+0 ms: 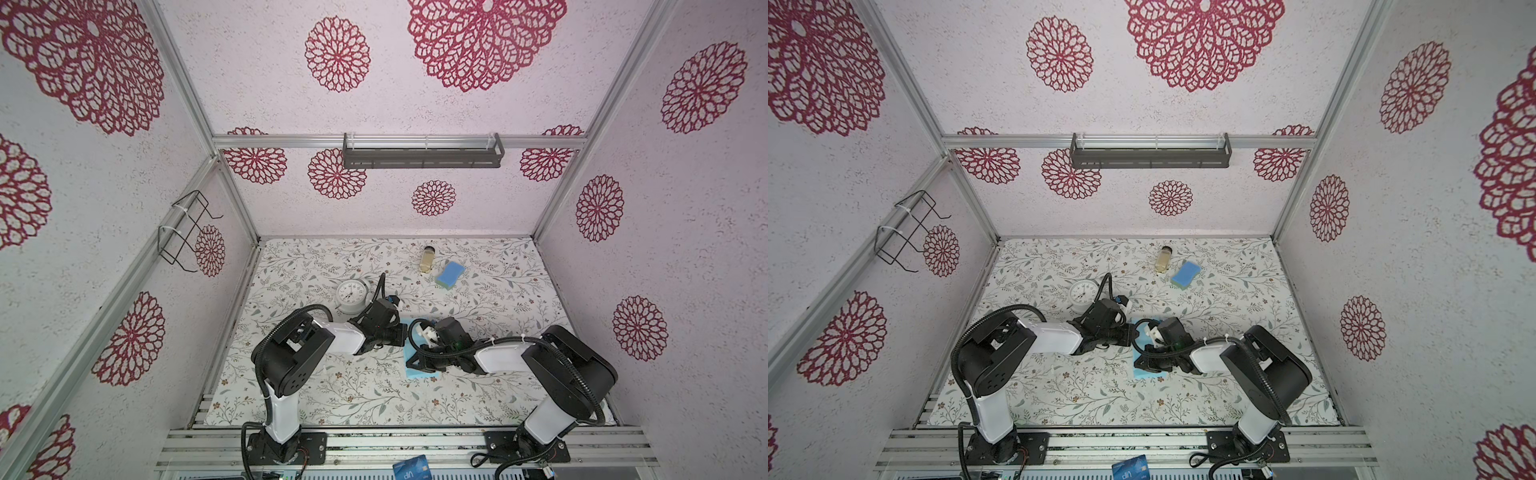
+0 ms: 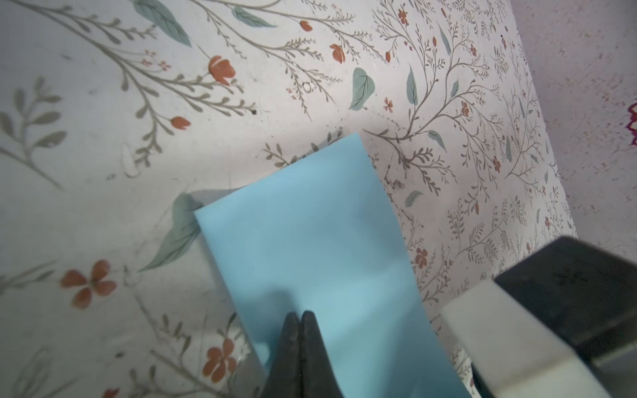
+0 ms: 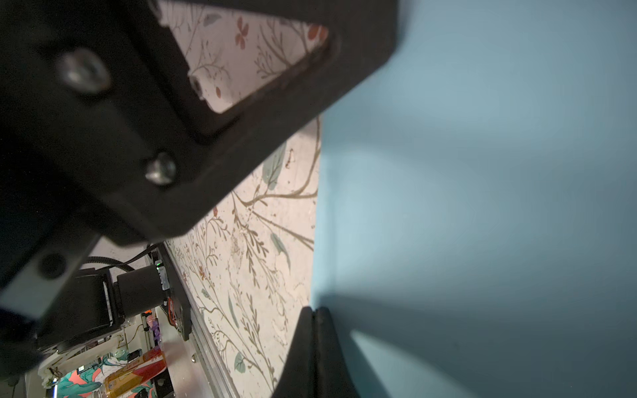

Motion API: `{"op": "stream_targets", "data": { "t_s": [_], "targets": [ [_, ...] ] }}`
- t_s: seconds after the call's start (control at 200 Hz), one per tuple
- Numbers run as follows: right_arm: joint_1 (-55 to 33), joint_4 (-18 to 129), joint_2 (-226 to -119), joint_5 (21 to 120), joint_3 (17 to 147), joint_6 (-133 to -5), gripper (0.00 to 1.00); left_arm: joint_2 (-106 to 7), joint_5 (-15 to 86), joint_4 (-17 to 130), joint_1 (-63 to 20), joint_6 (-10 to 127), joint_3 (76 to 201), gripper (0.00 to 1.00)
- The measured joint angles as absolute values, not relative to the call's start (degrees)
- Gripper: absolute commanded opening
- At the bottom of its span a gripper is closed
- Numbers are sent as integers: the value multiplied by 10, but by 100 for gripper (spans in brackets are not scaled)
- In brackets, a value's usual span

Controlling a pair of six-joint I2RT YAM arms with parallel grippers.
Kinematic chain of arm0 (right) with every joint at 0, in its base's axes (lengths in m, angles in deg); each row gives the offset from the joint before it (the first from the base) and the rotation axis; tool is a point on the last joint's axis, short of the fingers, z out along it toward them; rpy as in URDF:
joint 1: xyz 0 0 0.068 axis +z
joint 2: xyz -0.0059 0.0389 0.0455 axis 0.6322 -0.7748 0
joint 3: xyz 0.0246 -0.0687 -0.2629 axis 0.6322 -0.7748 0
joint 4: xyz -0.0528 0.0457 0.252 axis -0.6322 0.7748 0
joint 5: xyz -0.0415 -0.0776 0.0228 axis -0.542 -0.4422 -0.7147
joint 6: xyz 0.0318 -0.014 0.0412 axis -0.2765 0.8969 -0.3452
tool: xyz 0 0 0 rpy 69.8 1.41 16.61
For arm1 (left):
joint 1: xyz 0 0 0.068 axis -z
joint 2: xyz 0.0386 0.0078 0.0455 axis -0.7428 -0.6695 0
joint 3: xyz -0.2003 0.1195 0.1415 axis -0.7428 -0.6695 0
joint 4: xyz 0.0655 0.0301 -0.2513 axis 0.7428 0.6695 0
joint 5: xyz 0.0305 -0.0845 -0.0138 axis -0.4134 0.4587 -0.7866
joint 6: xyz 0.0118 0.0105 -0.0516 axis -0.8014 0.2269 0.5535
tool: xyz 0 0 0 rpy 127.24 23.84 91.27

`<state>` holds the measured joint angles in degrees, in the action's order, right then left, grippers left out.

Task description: Fold a paper plane with a square sheet of paper (fold left side to right side)

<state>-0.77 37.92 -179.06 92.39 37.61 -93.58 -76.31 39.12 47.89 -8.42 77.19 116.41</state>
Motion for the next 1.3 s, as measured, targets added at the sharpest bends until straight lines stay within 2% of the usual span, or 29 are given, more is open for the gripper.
{"op": "stream_targets", "data": {
  "t_s": [0.57,0.836,1.026,1.166,1.296],
  "targets": [
    [25,344,-1748,927,309,-935,0,-763,391,473,-84,774,1161,0],
    [30,486,-1660,922,300,-924,0,-762,391,466,-84,776,1157,0],
    [18,572,-1609,913,340,-915,0,-762,391,463,-84,781,1155,0],
    [5,577,-1626,908,378,-915,0,-762,391,457,-84,785,1152,0],
    [1,556,-1689,904,412,-916,0,-762,391,454,-84,789,1151,0]
  ]
}}
